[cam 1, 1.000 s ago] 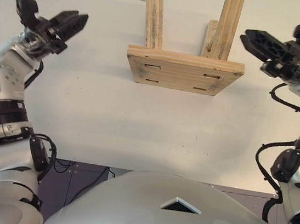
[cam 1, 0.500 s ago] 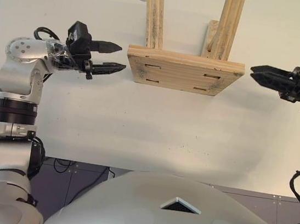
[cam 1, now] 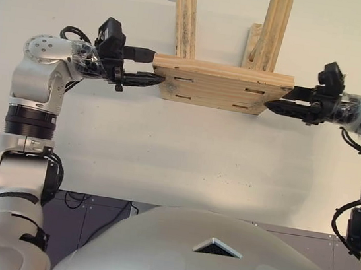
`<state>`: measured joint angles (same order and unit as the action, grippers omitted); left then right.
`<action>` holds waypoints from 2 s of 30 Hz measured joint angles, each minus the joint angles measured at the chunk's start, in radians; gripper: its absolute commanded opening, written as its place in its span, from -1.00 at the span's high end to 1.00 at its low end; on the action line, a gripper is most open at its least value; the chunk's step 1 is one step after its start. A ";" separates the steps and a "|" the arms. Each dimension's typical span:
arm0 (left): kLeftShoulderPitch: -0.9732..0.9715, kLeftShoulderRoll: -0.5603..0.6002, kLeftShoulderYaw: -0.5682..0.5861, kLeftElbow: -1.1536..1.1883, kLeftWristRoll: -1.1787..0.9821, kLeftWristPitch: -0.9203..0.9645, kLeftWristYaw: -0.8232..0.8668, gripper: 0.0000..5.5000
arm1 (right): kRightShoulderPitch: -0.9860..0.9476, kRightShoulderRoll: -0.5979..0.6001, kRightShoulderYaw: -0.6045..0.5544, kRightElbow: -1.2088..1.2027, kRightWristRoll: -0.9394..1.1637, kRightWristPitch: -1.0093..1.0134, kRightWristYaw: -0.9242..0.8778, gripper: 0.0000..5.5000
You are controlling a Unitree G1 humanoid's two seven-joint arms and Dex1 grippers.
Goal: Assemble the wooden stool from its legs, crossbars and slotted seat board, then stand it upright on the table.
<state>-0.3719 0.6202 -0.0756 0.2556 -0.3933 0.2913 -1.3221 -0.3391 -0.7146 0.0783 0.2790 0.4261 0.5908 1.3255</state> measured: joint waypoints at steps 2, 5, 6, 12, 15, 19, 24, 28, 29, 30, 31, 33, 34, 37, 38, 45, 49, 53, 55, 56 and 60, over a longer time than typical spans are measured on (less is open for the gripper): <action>-0.007 -0.012 -0.002 0.013 0.000 0.000 0.001 0.04 | -0.010 0.003 0.008 0.005 -0.003 -0.003 0.001 -0.03; -0.019 -0.033 -0.011 0.029 0.010 -0.010 0.004 0.13 | -0.025 0.013 0.025 0.006 -0.007 -0.011 0.001 0.16; -0.019 -0.039 -0.012 0.045 0.018 -0.016 0.008 0.21 | -0.027 0.030 0.028 0.005 -0.020 -0.025 0.000 0.22; -0.021 -0.061 -0.008 0.108 0.017 -0.056 0.002 0.28 | -0.034 0.035 0.049 -0.007 -0.046 -0.043 -0.011 0.27; -0.024 -0.060 -0.013 0.118 0.017 -0.041 -0.009 0.28 | -0.037 0.034 0.061 -0.014 -0.047 -0.030 -0.014 0.27; -0.021 -0.018 0.005 0.031 -0.044 0.167 -0.017 0.28 | -0.070 0.028 0.056 -0.066 -0.027 0.099 -0.015 0.27; 0.033 0.097 0.099 -0.234 -0.213 0.520 0.039 0.30 | -0.122 -0.030 0.019 -0.204 0.072 0.391 -0.011 0.27; 0.044 0.128 0.253 -0.374 -0.357 0.781 0.153 0.30 | -0.202 -0.042 -0.045 -0.281 0.164 0.704 -0.043 0.27; 0.036 0.119 0.312 -0.412 -0.403 0.872 0.209 0.30 | -0.235 -0.043 -0.072 -0.287 0.207 0.791 -0.075 0.27; 0.023 0.104 0.363 -0.439 -0.432 0.951 0.254 0.30 | -0.265 -0.043 -0.087 -0.282 0.255 0.846 -0.109 0.27; 0.010 0.076 0.419 -0.466 -0.449 1.024 0.302 0.30 | -0.297 -0.046 -0.096 -0.263 0.303 0.886 -0.150 0.27; -0.021 0.006 0.544 -0.511 -0.493 1.152 0.421 0.30 | -0.378 -0.051 -0.101 -0.180 0.425 0.944 -0.255 0.27; -0.029 -0.022 0.597 -0.519 -0.532 1.189 0.487 0.30 | -0.418 -0.052 -0.096 -0.129 0.491 0.962 -0.309 0.27; -0.056 -0.086 0.715 -0.508 -0.670 1.249 0.697 0.30 | -0.520 -0.079 -0.060 0.030 0.691 0.995 -0.456 0.29; -0.086 -0.107 0.747 -0.483 -0.707 1.264 0.767 0.30 | -0.552 -0.083 -0.048 0.081 0.748 0.997 -0.495 0.33; -0.381 -0.298 0.965 -0.225 -0.720 1.308 1.220 0.30 | -0.656 -0.062 0.018 0.307 1.091 0.995 -0.701 0.52; -0.538 -0.345 1.007 -0.016 -0.549 1.142 1.467 0.52 | -0.736 0.040 -0.035 0.521 1.116 1.011 -0.871 0.52; -0.527 -0.345 0.942 0.207 -0.412 0.932 1.497 0.73 | -0.761 0.117 -0.178 0.673 1.024 0.932 -0.968 0.52; -0.527 -0.343 0.896 0.267 -0.387 0.870 1.461 0.83 | -0.759 0.128 -0.228 0.696 0.983 0.908 -0.982 0.52; -0.527 -0.342 0.877 0.304 -0.369 0.831 1.442 0.85 | -0.749 0.148 -0.259 0.704 0.965 0.889 -0.984 0.52; -0.511 -0.362 0.798 0.375 -0.322 0.722 1.384 0.87 | -0.739 0.198 -0.328 0.714 0.899 0.829 -0.980 0.38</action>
<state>-0.8824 0.2579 0.7227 0.6306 -0.7154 1.0137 0.0622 -1.0786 -0.5169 -0.2496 0.9926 1.3248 1.4199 0.3452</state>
